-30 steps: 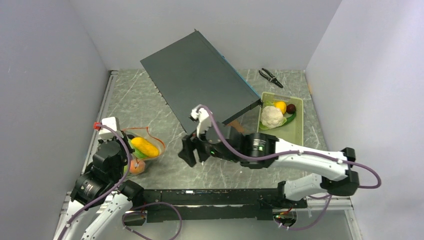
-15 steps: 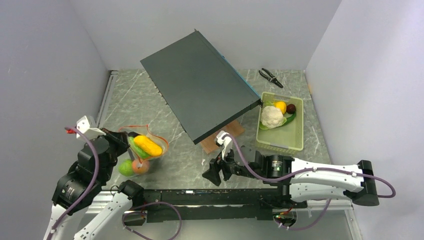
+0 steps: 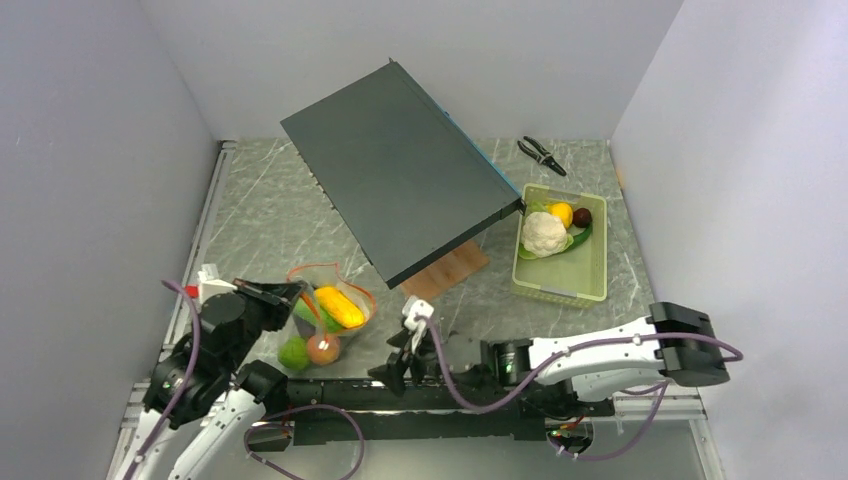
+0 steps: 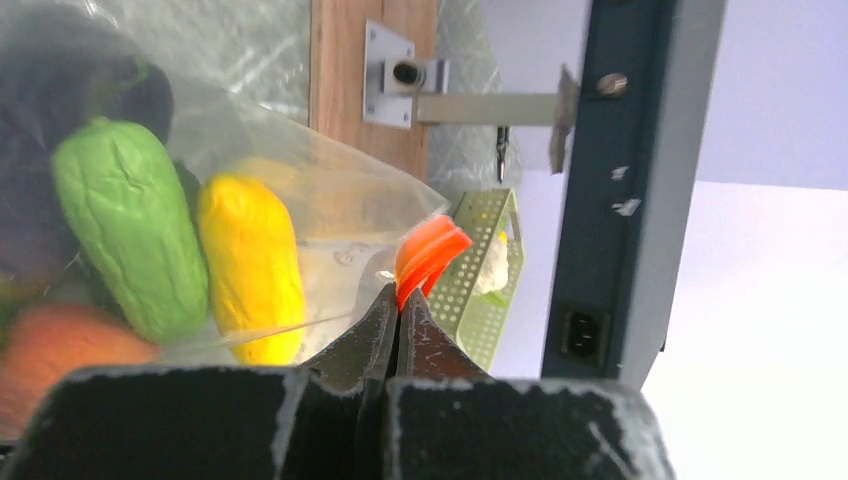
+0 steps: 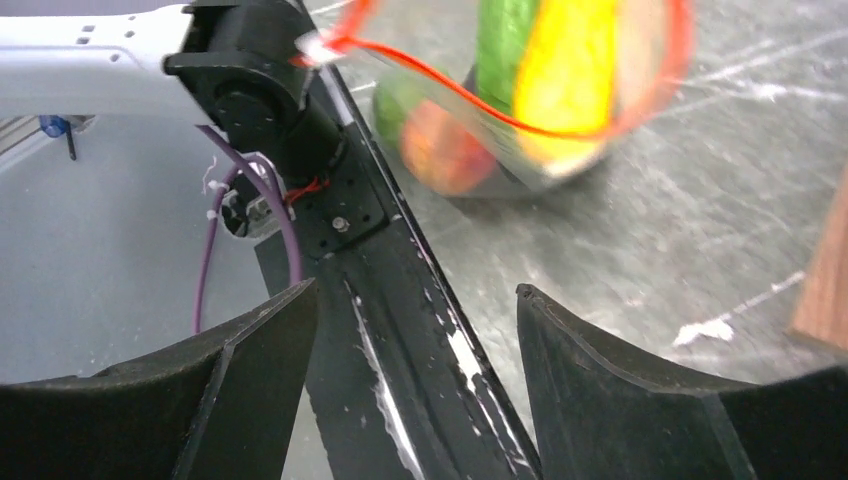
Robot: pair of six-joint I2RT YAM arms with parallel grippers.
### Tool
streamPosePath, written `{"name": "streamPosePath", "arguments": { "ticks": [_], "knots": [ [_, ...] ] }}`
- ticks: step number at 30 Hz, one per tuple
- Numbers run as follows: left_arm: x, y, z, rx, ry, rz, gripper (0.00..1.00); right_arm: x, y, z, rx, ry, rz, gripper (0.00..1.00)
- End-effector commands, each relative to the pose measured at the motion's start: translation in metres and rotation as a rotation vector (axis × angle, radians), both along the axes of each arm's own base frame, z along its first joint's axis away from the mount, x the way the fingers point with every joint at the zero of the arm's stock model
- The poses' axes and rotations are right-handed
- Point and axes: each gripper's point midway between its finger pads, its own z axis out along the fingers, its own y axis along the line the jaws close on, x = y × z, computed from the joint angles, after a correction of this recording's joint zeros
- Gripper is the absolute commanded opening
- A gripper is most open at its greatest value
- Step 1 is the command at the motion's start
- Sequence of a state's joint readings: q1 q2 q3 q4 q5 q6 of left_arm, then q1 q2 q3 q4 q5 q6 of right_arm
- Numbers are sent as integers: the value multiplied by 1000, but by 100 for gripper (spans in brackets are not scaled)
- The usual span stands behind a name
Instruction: Place the food in the zip-top bag and seal the zipper
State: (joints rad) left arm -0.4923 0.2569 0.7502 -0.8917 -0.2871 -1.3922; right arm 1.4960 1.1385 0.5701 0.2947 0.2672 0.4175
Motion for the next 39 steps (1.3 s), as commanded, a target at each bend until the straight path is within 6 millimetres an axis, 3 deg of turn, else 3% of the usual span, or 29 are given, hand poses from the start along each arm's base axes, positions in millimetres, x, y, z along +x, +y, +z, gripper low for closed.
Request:
{"name": "streamPosePath", "arguments": {
  "ticks": [1, 6, 12, 18, 23, 33, 39],
  "knots": [
    [11, -39, -4, -288, -1, -74, 0, -5, 25, 51, 209, -156, -116, 74],
    [7, -36, -3, -259, 17, -77, 0, -20, 40, 60, 259, -203, -163, 73],
    [0, -29, 1, -230, 9, -67, 0, -7, 57, 55, 228, -77, -360, 74],
    [-4, -27, -7, -249, 29, -57, 0, 2, 85, 41, 163, 5, -552, 72],
    [-6, -23, 1, -233, 6, -51, 0, 16, 72, 17, 97, 65, -763, 67],
    [-9, -11, 2, -165, 1, -20, 0, 1, 81, 17, -10, 93, -656, 66],
    [-9, -10, 8, -176, -15, -17, 0, 5, 103, 13, 25, 150, -573, 66]
  ]
}}
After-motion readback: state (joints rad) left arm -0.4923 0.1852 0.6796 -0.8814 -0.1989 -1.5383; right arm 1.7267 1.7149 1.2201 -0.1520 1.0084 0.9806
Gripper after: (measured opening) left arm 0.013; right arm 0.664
